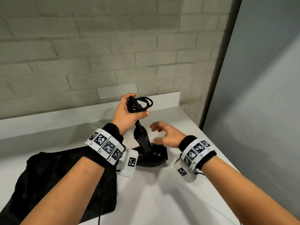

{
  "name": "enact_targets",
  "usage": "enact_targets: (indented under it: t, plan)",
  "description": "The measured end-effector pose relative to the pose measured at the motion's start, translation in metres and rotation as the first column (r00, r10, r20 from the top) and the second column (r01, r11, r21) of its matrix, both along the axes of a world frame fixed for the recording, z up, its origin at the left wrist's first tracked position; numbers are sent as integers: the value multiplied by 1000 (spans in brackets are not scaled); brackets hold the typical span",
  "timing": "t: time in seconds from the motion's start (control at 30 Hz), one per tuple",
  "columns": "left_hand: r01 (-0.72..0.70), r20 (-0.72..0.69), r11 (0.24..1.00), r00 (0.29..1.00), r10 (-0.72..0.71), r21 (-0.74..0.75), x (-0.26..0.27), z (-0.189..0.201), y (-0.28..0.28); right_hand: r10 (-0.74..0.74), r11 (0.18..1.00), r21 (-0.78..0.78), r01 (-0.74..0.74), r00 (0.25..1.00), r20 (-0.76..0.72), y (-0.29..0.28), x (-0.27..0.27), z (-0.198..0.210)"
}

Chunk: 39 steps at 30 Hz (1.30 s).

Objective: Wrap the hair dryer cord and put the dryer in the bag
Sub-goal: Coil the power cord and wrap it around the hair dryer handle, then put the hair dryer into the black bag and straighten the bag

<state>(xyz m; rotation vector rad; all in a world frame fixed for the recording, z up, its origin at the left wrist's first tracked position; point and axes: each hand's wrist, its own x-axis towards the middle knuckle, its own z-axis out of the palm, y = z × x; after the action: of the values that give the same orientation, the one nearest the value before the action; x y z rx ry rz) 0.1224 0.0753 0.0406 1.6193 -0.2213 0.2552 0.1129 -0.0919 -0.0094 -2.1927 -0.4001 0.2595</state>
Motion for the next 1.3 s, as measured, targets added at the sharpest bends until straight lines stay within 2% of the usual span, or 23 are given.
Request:
enact_targets:
  t: [0.1,0.17,0.3,0.47,0.67,0.77,0.87,0.97,1.13,1.23,1.3]
  plan:
    - [-29,-17,1000,999,28,-7,-1,-2,0,108,935,-328,-134,989,-98,3,-3,-21]
    - [-56,-31,998,998,56,-14,-3,-3,0,150,895,-399,-199,977,-151,6,-5,-27]
    - [-66,-73,997,995,64,-28,-9,-6,1,164,907,-356,-224,968,-192,8,-9,-32]
    - [14,-132,998,991,-21,-57,-16,-5,-1,108,932,-314,-181,966,-236,8,-4,-34]
    - [108,-177,994,978,-109,-15,-26,0,-3,45,928,-347,-138,963,-264,6,-4,-38]
    - [79,-173,997,982,-75,16,-26,-1,-1,30,917,-379,-121,971,-237,3,-4,-41]
    - [-32,-145,998,989,40,58,-24,-7,4,-4,893,-445,-67,988,-156,-3,-1,-41]
    - [-140,-172,980,971,164,142,-21,-17,9,-79,855,-518,21,993,-90,-17,0,-40]
    - [-125,-287,914,925,248,386,-15,-40,11,-215,758,-618,207,975,62,-38,2,-41]
    - [7,-364,800,893,265,600,-15,-50,9,-257,716,-649,258,961,99,-49,2,-42]
    - [137,-438,690,853,282,711,-16,-58,5,-272,676,-682,281,954,124,-56,2,-44]
